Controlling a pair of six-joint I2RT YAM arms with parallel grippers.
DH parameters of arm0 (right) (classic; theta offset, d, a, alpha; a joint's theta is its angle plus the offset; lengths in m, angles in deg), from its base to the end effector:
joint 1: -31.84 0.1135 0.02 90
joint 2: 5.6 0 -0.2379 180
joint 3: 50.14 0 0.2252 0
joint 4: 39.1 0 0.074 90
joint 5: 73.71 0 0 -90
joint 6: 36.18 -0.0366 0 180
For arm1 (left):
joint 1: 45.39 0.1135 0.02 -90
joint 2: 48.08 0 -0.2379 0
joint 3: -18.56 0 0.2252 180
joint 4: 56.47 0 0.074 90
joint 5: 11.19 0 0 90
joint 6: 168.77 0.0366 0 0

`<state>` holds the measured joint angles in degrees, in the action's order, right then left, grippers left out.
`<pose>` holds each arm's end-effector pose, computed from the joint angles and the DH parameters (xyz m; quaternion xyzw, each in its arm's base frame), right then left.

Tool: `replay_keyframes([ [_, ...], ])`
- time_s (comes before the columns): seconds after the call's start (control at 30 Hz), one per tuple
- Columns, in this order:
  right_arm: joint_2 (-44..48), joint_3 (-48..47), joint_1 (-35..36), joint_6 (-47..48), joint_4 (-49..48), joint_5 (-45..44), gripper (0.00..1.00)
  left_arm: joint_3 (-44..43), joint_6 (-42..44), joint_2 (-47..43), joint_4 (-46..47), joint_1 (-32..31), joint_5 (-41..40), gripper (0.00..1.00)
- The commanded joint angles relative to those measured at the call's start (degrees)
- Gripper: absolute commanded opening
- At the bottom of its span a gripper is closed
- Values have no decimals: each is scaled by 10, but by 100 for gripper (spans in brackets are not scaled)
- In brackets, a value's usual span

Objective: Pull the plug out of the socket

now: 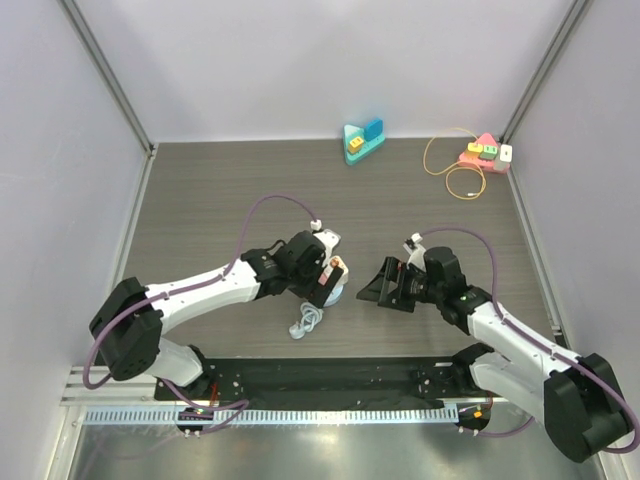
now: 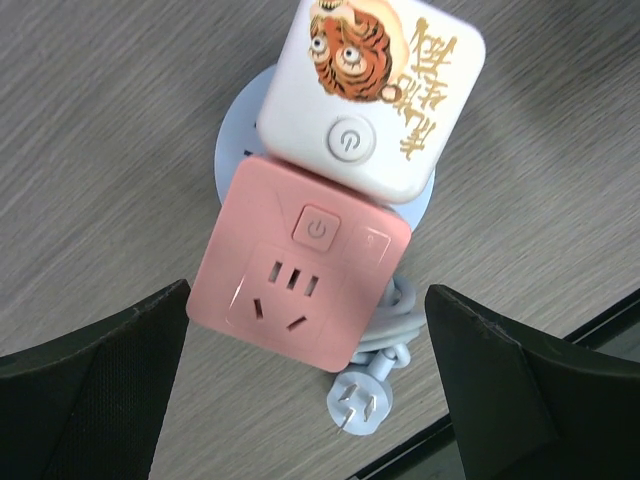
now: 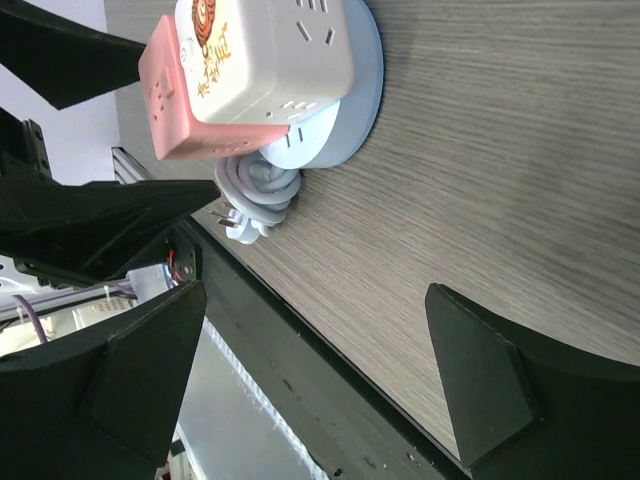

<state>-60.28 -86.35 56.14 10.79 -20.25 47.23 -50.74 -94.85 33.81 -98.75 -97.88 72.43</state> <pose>0.1562 0.0912 0.1724 0.0238 0.8715 0.4360 0.2234 0.1675 -0.2115 0.2097 0.2814 0.9095 -0.1259 0.2788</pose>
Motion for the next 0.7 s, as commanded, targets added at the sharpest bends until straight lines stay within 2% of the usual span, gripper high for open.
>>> replay_keyframes([
  [0.0,19,13,-1,-16,0,11,97,-25,33,6,29,-1,3,100],
  [0.2,35,20,-1,-27,-1,32,97,-44,-9,32,11,-1,32,100],
  [0.4,43,22,0,-42,0,54,97,-46,-44,24,-3,-1,23,94],
  [0.53,34,26,0,-39,4,65,97,-52,-60,25,-5,-1,18,86],
  [0.67,32,27,0,-29,4,69,97,-58,-85,41,-15,-2,29,83],
])
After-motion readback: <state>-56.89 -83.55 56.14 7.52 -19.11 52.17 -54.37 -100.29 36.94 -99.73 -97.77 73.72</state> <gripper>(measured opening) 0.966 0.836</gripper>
